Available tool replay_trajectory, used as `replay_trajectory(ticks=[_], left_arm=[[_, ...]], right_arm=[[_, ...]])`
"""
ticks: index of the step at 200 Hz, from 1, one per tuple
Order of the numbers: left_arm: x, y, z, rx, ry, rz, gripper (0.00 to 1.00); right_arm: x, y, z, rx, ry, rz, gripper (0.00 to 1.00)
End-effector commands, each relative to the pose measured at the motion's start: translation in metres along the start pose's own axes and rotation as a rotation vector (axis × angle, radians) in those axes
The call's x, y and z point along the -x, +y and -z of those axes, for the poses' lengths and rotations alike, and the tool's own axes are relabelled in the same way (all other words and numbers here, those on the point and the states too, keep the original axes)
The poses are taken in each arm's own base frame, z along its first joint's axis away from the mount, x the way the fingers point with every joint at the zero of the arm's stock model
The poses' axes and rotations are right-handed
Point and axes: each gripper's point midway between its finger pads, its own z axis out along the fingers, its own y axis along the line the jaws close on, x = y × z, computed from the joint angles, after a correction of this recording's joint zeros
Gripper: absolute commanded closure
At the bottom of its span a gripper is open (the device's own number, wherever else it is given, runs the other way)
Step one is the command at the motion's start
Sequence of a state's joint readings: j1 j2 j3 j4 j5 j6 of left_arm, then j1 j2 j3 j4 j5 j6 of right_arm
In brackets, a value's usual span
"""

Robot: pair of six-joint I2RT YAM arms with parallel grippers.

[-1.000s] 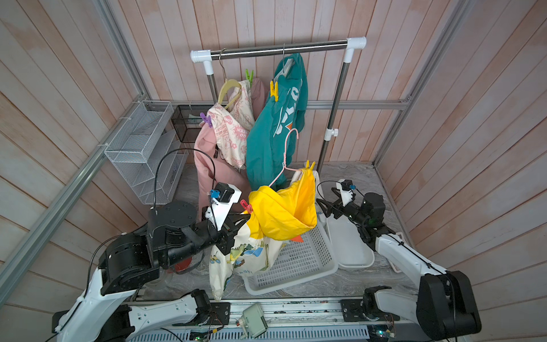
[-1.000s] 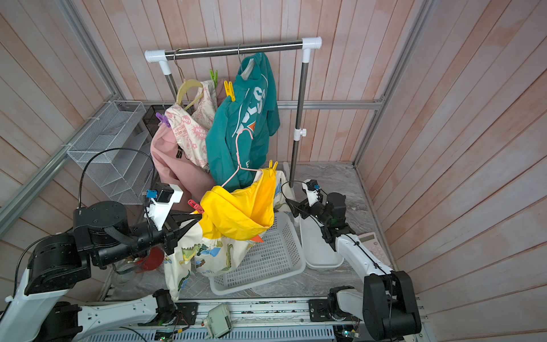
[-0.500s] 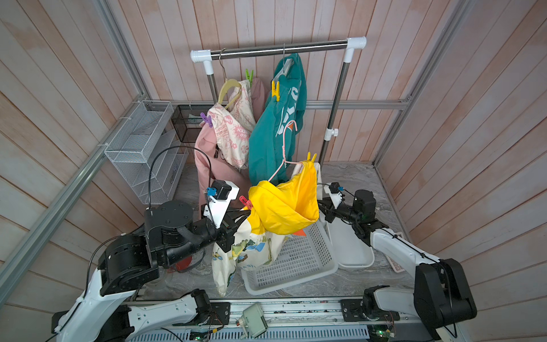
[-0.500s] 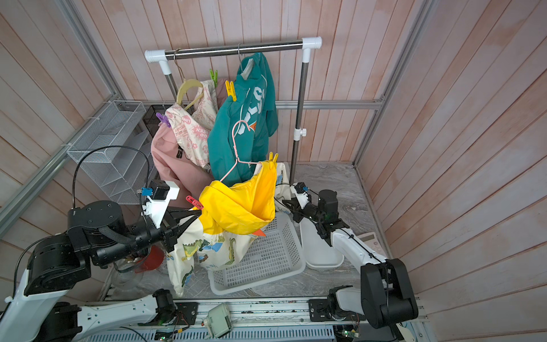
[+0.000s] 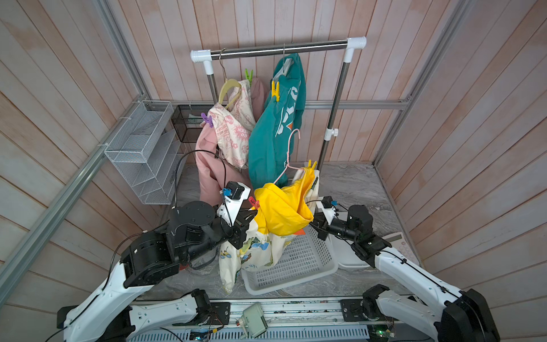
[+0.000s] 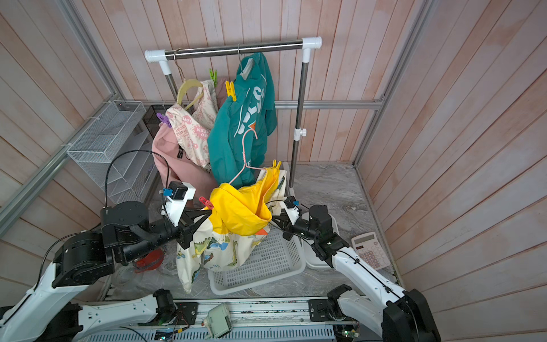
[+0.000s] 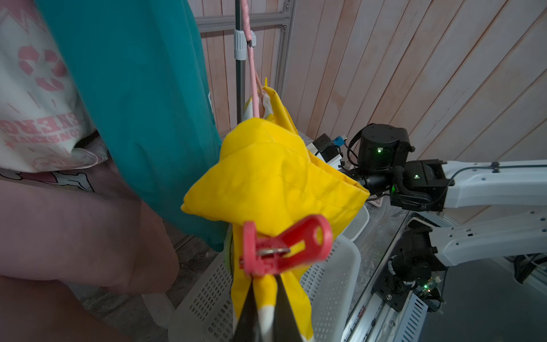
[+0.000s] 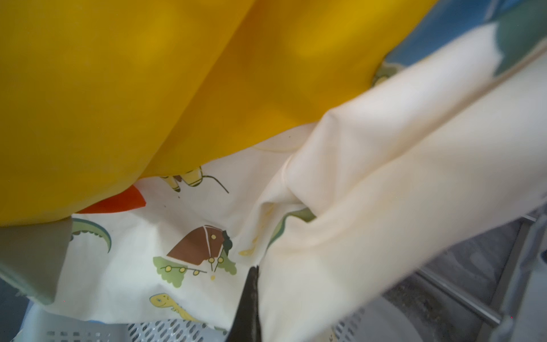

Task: Remove the clothespins securing jackets to the hanger
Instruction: Adjust the jacket in the basket.

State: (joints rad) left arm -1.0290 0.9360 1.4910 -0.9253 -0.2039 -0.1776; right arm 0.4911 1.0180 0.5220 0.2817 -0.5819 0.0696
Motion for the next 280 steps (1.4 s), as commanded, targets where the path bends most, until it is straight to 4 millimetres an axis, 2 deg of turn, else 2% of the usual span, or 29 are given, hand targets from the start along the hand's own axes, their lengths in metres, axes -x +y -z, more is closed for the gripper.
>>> replay_trajectory(ticks=[1,33,67,80,94,104,118,132,157,183,221,250,280], left_arm=[[0.039,-0.005,0.006,-0.031,-0.179,0.064,1.0],[0.032,-0.001,-0.007,-0.003,-0.195,0.085,1.0],[0.02,0.003,-0.025,0.032,-0.175,0.1,1.0],[0.017,0.005,-0.029,0.048,-0.17,0.104,1.0],[0.014,0.004,-0.033,0.043,-0.179,0.106,1.0],[0.012,0.003,-0.036,0.036,-0.183,0.104,1.0],[0.007,0.001,-0.042,0.032,-0.177,0.096,1.0],[-0.001,-0.001,-0.049,0.022,-0.163,0.074,1.0],[-0.014,-0.004,-0.06,0.015,-0.129,0.057,1.0],[-0.017,-0.006,-0.065,0.003,-0.123,0.056,1.0],[-0.029,-0.007,-0.078,0.01,-0.083,0.028,1.0],[-0.038,-0.004,-0.088,0.048,-0.046,0.003,1.0],[-0.044,-0.003,-0.095,0.121,-0.036,-0.046,1.0]], right_arm=[[-0.027,-0.004,0.005,-0.061,0.054,-0.097,1.0],[-0.055,-0.03,0.015,-0.225,0.106,-0.13,1.0],[-0.063,-0.045,0.015,-0.3,0.107,-0.168,0.99],[-0.064,-0.047,0.013,-0.308,0.118,-0.175,0.87],[-0.064,-0.052,0.014,-0.339,0.133,-0.178,0.81],[-0.062,-0.055,0.016,-0.363,0.14,-0.167,0.68],[-0.056,-0.055,0.019,-0.371,0.127,-0.147,0.58],[-0.051,-0.054,0.024,-0.38,0.098,-0.121,0.44],[-0.04,-0.068,0.042,-0.475,0.046,-0.113,0.34],[-0.027,-0.087,0.067,-0.52,-0.001,-0.224,0.33],[0.011,-0.108,0.095,-0.508,-0.123,-0.366,0.35],[0.035,-0.125,0.105,-0.51,-0.158,-0.469,0.38],[0.057,-0.138,0.103,-0.511,-0.17,-0.596,0.44]])
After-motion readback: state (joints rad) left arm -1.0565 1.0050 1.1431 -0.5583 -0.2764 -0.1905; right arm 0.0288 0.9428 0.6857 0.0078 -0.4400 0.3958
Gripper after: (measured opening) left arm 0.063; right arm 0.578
